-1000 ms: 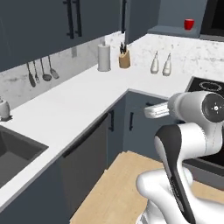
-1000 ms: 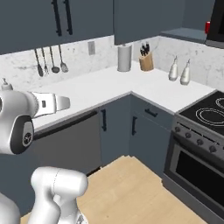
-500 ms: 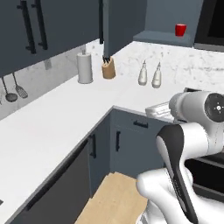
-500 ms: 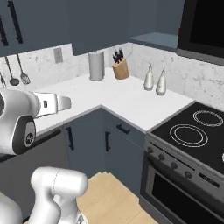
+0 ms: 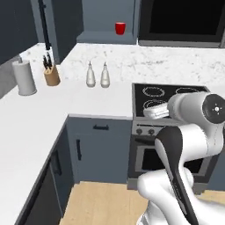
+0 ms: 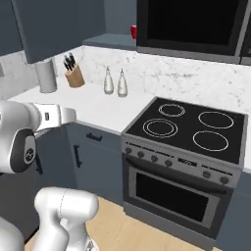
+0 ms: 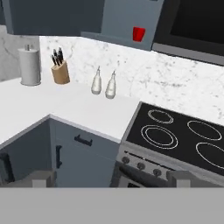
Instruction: Gather all objects into one cabinet and sort the glasses and bowls to opposite sides.
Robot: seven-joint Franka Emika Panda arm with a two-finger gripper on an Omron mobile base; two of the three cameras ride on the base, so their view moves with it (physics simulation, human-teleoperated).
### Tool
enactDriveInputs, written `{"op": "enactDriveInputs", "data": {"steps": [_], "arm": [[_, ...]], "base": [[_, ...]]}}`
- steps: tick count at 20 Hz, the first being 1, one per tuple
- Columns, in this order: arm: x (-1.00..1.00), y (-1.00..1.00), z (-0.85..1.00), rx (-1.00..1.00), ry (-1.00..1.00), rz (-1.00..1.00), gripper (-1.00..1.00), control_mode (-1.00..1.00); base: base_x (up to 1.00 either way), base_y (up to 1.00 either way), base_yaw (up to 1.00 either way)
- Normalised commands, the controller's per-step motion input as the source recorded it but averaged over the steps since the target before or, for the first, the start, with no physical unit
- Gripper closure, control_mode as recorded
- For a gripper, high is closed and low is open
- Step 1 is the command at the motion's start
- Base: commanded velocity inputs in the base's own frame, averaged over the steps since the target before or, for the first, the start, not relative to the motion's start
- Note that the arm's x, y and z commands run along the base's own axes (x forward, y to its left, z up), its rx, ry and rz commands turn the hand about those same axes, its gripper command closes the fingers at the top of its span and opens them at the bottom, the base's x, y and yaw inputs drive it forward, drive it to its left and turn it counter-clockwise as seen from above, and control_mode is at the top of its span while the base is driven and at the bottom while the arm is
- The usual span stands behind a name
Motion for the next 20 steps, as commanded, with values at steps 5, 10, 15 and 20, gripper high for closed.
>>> {"op": "enactDriveInputs", "data": {"steps": [5, 10, 15, 20], "arm": [[0.00, 0.00, 0.00, 0.00, 0.00, 0.00, -1.00, 1.00], [0.00, 0.00, 0.00, 0.00, 0.00, 0.00, -1.00, 1.00], [0.00, 0.00, 0.00, 0.00, 0.00, 0.00, -1.00, 1.00], [0.00, 0.00, 0.00, 0.00, 0.00, 0.00, -1.00, 1.00]], "base": [[0.82, 0.53, -0.47], [0.92, 0.77, -0.29], [0.90, 0.29, -0.21], [0.71, -0.20, -0.11]]}}
